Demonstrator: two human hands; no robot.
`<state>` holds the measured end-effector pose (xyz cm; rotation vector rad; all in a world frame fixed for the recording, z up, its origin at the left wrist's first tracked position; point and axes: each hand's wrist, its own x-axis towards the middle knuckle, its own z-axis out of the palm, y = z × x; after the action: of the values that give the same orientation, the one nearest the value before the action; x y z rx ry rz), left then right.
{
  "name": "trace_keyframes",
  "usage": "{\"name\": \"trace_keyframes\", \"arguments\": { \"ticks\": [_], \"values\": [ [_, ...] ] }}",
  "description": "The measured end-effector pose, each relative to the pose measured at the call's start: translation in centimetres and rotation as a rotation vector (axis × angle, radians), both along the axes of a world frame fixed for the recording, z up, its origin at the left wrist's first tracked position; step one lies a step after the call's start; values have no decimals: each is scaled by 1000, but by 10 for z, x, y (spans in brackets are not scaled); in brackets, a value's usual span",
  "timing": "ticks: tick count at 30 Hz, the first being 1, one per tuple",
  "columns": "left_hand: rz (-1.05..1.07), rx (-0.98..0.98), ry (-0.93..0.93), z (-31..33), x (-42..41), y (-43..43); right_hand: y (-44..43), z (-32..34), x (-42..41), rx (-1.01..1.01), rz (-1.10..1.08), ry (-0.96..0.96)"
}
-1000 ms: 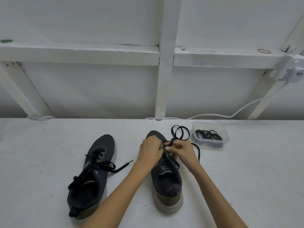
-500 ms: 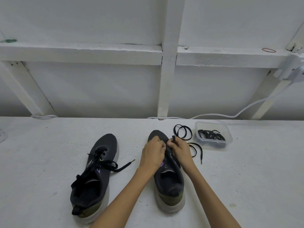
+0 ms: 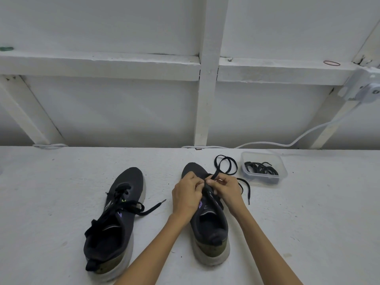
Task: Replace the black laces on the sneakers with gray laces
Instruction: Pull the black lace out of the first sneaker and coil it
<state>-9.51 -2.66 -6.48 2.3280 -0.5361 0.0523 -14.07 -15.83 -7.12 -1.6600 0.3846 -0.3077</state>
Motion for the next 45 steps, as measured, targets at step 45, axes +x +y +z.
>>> {"name": "trace_keyframes", "arguments": {
  "ticks": [45],
  "values": [
    [0,-386,358,4,23,36,29,13,-26,-141,43,208]
  ]
}}
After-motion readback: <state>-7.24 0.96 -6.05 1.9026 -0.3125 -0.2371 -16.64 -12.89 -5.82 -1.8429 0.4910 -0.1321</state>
